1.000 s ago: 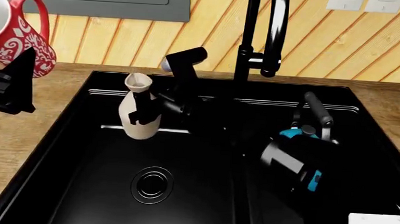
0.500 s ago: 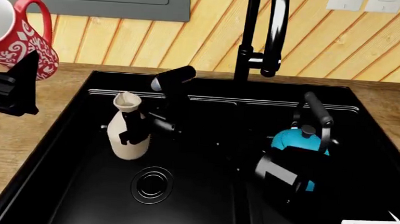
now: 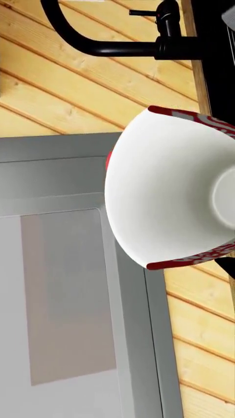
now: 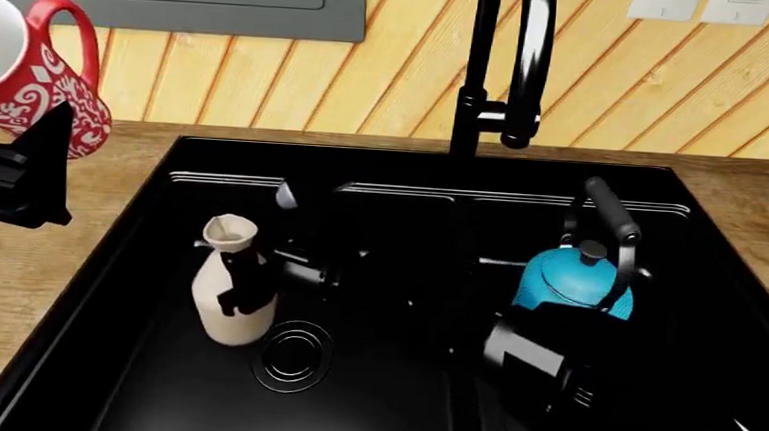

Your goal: Pick the jug and cup and place them in the sink. Then turn on the water.

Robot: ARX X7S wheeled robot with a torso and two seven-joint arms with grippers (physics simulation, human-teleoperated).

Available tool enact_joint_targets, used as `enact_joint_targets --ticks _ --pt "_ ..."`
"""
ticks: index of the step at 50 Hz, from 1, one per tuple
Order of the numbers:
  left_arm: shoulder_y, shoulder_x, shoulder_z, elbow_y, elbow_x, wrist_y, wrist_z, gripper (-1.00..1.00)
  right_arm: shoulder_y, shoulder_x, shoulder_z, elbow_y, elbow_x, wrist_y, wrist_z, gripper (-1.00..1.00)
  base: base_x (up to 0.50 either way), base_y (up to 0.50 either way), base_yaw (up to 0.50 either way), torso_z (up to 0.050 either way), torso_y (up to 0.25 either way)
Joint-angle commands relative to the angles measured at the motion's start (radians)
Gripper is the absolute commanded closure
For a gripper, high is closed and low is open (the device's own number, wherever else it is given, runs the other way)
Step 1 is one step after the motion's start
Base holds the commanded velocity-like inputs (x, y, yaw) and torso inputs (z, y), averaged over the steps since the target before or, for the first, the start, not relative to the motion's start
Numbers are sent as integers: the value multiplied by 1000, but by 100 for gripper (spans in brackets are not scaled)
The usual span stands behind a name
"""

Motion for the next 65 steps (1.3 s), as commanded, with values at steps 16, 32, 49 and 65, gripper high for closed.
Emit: enact_joint_targets --ticks 16,32,49,65 --pt "-17 -1 15 -4 -10 4 -16 100 -20 -4 56 -126 -64 39 -89 100 0 0 0 1 1" --pt "-16 -5 13 -5 -17 0 -20 100 -60 -4 57 -131 -78 48 -88 100 0 0 0 1 1" --pt "2 -6 0 -4 -18 4 -15 100 -84 -4 58 -132 -93 69 -86 100 0 0 0 1 1" --pt "1 -6 4 -5 -16 7 -18 100 -91 -4 58 -143 -115 95 -98 -100 0 0 0 0 0"
